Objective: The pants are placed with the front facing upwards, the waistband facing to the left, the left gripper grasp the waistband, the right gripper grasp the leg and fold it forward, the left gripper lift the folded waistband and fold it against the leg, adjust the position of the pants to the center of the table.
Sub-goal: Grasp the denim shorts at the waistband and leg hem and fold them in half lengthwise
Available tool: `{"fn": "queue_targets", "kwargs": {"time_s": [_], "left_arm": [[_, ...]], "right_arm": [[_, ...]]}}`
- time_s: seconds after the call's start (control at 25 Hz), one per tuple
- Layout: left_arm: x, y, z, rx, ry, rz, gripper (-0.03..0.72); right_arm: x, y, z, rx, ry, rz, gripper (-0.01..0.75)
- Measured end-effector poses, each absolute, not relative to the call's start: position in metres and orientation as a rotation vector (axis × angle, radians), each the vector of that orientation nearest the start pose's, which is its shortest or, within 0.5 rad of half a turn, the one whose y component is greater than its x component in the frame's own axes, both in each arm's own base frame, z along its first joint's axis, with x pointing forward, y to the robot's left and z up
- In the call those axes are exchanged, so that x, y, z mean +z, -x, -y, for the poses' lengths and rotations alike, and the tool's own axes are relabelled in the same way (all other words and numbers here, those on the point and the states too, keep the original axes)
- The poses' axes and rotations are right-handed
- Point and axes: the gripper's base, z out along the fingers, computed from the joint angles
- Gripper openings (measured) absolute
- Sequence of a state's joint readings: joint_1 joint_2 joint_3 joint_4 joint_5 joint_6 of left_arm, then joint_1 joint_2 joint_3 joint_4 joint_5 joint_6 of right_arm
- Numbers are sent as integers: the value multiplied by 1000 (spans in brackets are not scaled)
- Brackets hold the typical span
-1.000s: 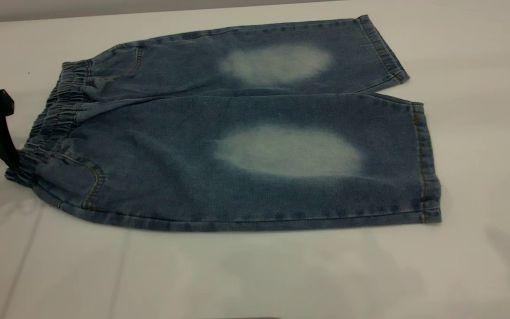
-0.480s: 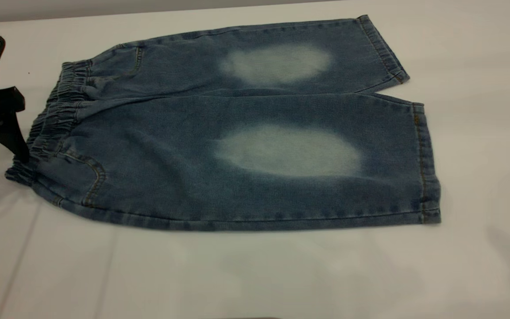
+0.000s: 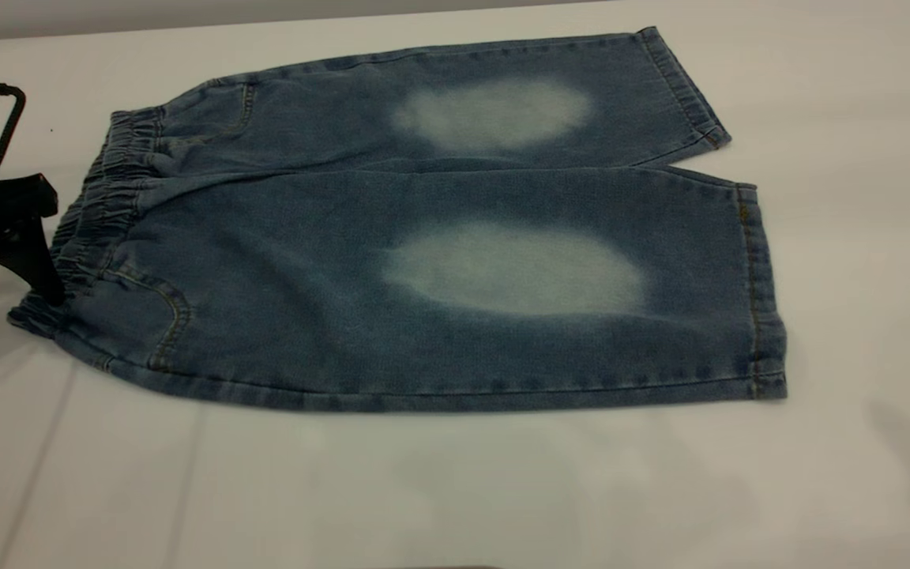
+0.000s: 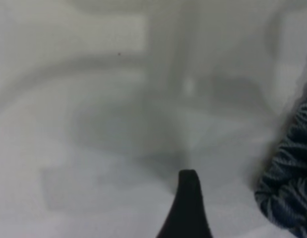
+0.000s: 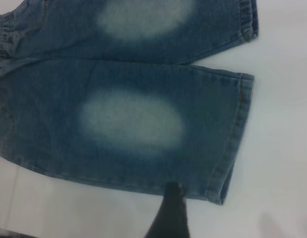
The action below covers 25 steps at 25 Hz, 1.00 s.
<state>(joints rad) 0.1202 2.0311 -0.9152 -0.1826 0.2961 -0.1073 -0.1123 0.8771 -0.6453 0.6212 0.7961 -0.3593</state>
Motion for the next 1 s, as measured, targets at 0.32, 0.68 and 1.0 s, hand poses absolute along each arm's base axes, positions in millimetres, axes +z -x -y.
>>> {"fn": "queue_targets", "kwargs": {"time_s": [0.32,0.68,1.0], "left_arm": [[67,-329,-33,-116,582,-2833,307],[68,-331,-32,-117,585,-2812,72],[81,-342,-33,-119,513,-2789,17]], "right_arm": [[289,-159,-20,512,-60,-2369,589],[289,-159,-20,510,-56,-2369,589],[285,-167,-25,569,34,-2373,589]]}}
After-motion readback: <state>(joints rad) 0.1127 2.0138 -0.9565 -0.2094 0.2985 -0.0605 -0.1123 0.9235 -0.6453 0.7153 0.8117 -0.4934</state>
